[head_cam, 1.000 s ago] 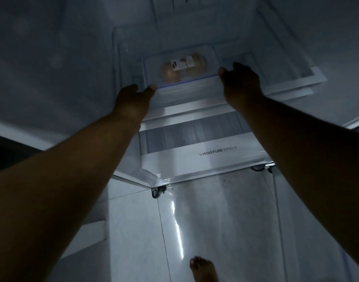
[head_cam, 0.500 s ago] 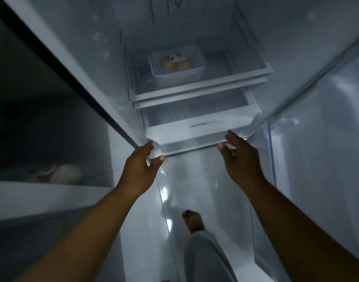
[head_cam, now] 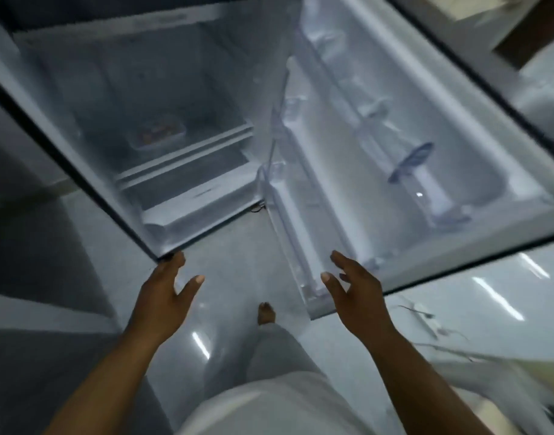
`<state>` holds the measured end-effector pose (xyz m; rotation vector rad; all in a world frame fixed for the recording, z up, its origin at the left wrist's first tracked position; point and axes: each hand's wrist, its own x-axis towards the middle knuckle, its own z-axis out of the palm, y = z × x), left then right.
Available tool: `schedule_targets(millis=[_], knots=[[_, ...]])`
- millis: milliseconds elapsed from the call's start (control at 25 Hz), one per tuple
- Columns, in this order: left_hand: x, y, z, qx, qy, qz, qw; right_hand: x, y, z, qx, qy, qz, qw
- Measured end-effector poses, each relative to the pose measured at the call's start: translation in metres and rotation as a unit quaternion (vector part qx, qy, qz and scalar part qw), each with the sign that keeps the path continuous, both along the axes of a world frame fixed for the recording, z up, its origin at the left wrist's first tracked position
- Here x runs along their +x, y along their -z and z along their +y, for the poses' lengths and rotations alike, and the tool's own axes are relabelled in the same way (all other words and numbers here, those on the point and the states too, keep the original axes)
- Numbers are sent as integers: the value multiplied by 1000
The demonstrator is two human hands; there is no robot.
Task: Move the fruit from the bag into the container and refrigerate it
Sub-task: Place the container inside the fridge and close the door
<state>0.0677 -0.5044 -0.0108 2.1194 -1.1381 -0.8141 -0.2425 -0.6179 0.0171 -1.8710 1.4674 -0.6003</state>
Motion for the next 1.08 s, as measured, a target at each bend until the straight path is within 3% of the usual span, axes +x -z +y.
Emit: schedule_targets(millis=[160, 320, 560, 720, 1080], knots=[[-64, -37, -28, -33, 122, 35, 991, -91, -51, 30, -149, 136, 11, 979], [-128, -82, -77, -106, 262, -5, 959, -142, -95, 12, -207, 278, -43, 937], [-192, -152, -127, -278, 352, -175, 876, -136, -139, -26, -201, 235, -122, 943], [-206, -157, -129, -308, 382, -259, 832, -125, -134, -13, -209, 241, -120, 940], [-152, -127, -86, -271, 290, -244, 885, -75, -129, 26, -240, 186, -123, 945]])
